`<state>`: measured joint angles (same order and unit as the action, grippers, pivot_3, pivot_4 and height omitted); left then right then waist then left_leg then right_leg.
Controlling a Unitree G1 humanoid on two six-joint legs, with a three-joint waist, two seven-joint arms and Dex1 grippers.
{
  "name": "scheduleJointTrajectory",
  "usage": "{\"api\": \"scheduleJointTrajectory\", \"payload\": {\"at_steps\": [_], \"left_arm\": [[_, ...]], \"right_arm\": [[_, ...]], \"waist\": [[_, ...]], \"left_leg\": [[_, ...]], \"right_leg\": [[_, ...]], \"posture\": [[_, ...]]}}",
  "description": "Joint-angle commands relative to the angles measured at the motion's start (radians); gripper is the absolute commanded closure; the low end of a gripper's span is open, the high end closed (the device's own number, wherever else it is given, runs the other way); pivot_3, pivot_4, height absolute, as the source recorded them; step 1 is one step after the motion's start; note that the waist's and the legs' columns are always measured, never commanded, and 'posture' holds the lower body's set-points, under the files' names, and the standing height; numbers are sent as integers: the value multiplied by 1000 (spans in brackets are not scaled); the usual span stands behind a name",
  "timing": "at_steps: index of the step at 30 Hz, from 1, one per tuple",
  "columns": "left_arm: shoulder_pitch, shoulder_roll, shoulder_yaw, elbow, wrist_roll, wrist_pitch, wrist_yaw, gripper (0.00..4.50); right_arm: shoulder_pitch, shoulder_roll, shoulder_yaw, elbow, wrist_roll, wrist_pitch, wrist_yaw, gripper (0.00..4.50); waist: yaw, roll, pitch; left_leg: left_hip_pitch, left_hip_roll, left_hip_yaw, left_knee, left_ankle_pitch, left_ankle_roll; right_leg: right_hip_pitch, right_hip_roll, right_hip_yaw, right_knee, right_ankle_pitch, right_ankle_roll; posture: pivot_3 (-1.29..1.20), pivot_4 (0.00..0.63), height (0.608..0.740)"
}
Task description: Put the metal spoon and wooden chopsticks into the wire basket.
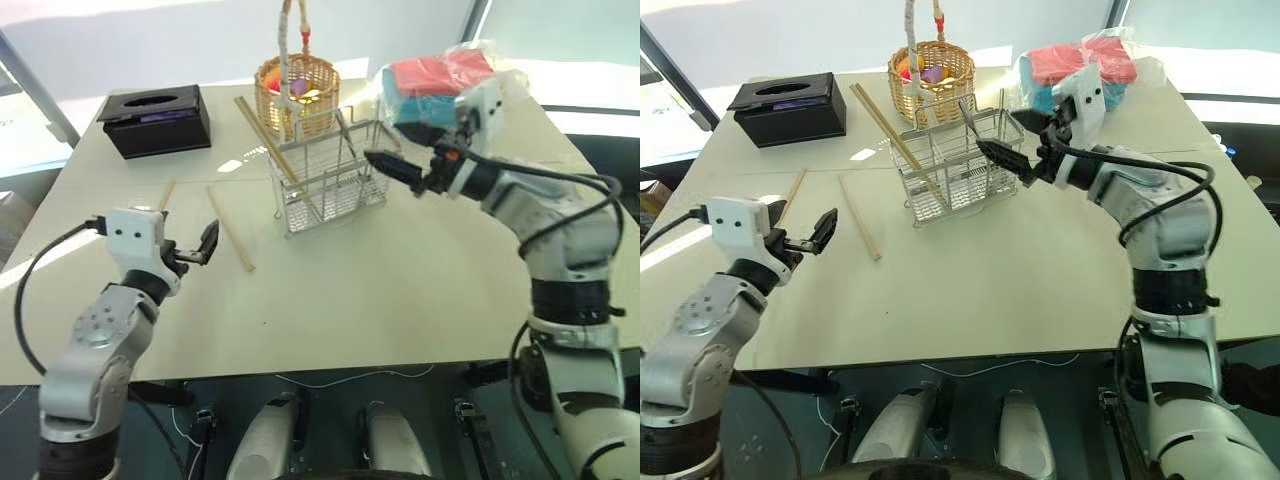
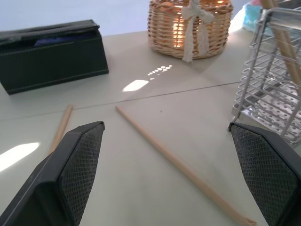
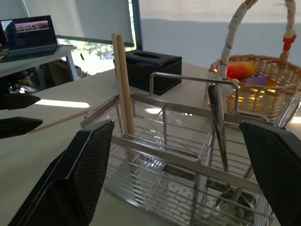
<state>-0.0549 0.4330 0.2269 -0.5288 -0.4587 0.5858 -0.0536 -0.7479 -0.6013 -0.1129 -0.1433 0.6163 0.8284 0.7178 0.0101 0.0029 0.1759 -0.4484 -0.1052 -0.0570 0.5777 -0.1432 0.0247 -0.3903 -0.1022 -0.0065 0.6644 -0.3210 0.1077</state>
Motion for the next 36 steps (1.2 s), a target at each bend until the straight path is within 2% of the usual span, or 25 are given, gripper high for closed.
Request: {"api": "scheduleJointTrajectory", "payload": {"at_steps": [1, 6, 9, 13, 23, 28, 36], "left_arm": [[-25, -42, -24, 40, 82, -61, 37, 0], [-85, -118, -64, 148, 188, -91, 100, 0], [-136, -148, -101, 233, 244, -107, 110, 0], [-210, -206, -125, 360, 302, -162, 136, 0], [-364, -347, -22, 497, 282, -103, 271, 0], [-483, -363, 25, 577, 265, 33, 325, 0], [-563, -339, -4, 581, 255, 151, 257, 0]], "right_arm": [[7, -117, -68, -152, 176, 177, 90, 85], [18, -280, -98, -261, 368, 336, 199, 85], [25, -308, -88, -277, 391, 342, 207, 85], [61, -279, -42, -292, 336, 283, 175, 85], [95, -251, -14, -294, 321, 236, 140, 85], [89, -223, 8, -279, 299, 210, 125, 85], [91, -183, 23, -268, 269, 172, 99, 85]], "waist": [[5, 0, 0], [5, -5, 1], [3, -6, 1], [5, -8, 2], [6, -9, 2], [6, -9, 2], [7, -10, 2]], "left_leg": [[0, 0, 0, 0, 0, 0], [-7, 0, 0, 4, -1, 2], [-10, 0, 0, 8, -2, 3], [-13, 0, 0, 15, -4, 6], [-16, -2, 0, 19, -5, 8], [-16, -2, 0, 20, -5, 8], [-16, -2, 0, 20, -4, 10]], "right_leg": [[0, 0, 0, 0, 0, 0], [1, -1, -1, -2, 0, 0], [0, 0, -2, -2, 0, 1], [-1, 0, -2, -2, 2, 3], [-2, -1, -2, -2, 5, 10], [-1, 0, -3, -2, 6, 11], [-1, 0, -2, -1, 6, 11]], "posture": [[0, 150, 740], [0, 150, 740], [0, 150, 740], [0, 150, 740], [0, 150, 740], [0, 150, 740], [0, 150, 740]]}}
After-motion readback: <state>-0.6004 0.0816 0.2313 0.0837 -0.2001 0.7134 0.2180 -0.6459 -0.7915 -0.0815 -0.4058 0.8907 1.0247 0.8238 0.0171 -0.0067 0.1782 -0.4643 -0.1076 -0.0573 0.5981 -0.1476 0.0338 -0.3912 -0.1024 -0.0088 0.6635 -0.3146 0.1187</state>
